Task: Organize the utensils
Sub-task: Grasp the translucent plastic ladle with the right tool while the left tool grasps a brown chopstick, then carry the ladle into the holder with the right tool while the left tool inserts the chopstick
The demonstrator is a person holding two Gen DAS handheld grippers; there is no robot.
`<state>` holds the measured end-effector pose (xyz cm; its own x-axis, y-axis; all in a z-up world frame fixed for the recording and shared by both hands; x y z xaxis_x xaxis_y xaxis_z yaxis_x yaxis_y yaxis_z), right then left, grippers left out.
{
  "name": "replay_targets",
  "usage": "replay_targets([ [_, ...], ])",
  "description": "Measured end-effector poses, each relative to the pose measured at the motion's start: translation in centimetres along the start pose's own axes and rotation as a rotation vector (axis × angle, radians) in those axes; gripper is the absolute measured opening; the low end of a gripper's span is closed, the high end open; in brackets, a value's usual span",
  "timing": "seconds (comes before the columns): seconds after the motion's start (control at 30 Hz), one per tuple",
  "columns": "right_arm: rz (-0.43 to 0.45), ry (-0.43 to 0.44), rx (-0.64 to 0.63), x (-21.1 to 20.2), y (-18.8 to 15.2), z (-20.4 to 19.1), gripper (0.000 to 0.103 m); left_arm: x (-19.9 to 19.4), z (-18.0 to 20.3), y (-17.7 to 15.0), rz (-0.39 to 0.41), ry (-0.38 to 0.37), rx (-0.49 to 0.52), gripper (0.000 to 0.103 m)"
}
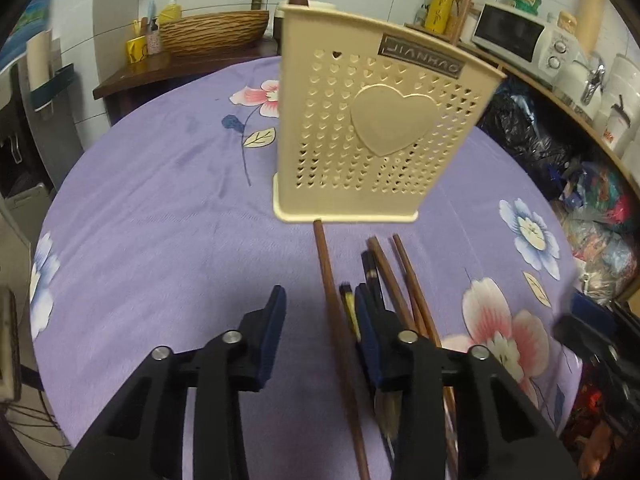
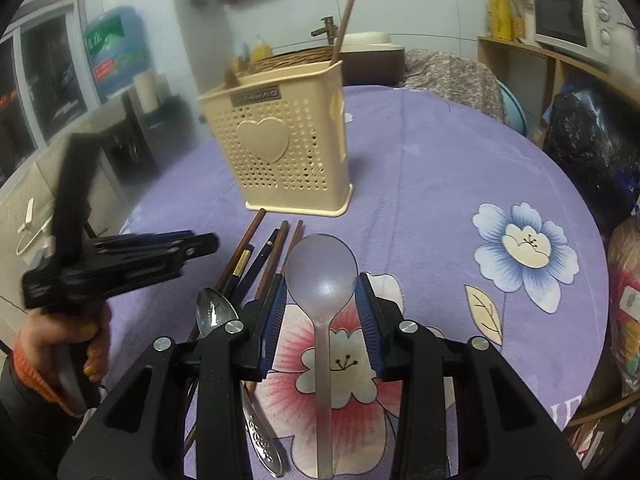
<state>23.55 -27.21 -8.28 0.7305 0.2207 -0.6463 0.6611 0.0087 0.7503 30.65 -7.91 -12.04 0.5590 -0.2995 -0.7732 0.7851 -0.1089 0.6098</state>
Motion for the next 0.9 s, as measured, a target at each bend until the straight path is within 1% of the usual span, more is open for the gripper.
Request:
replay_targets([
  [0.03,0.004,-0.002,0.003,-0.2,0.0,0.2,0.036,0.6,0.2,0.5,-0.01,0.002,-0.001,0.031],
  [0.1,0.012,-0.004,0.008,-0.5,0.0,0.4,0.036,2.0,0.7,1.2,-0.037,0.007,0.012,0.03],
  [0.13,0.015,-0.005,0.01,-0.6,0.0,0.5,0.036,2.7,1.0,1.5,-0.049,0.026,0.029,0.03],
  [0.2,0.018,-0.006,0.013,-0.7,0.0,0.6,0.036,3.5,1.2,1.8,-0.056,0.054,0.041,0.029],
  [0.33,0.023,-0.005,0.016,-1.0,-0.2,0.8,0.036,4.8,1.4,1.8,-0.08,0.072,0.05,0.026],
  [0.4,0.026,-0.004,0.017,-1.1,-0.2,0.8,0.036,5.0,1.4,1.8,-0.072,0.092,0.066,0.024],
  [0.5,0.033,-0.001,0.018,-1.4,-0.2,0.6,0.036,5.0,1.4,1.9,-0.066,0.115,0.086,0.019],
  [0.57,0.036,0.0,0.018,-1.4,-0.1,0.5,0.036,4.9,1.2,1.9,-0.059,0.134,0.095,0.009],
  [0.77,0.04,0.004,0.022,-1.4,-0.1,0.5,0.036,4.1,0.3,1.6,-0.059,0.088,0.048,0.008],
  [0.9,0.049,0.007,0.029,-1.4,-0.1,0.7,0.036,2.1,0.0,1.3,-0.007,0.05,-0.008,0.008],
])
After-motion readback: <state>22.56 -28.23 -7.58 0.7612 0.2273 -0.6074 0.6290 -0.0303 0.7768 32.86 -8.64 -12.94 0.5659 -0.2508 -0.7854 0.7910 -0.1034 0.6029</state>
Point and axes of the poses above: each gripper's, at about its wrist camera, not at the fingertips, and x roughly the way its jaws point, z to its right, y to its top, the point moved 7 cm from there along x, roughly the way its jaws point, and after that the axes turned 4 degrees about -x, right-handed, at the moved point
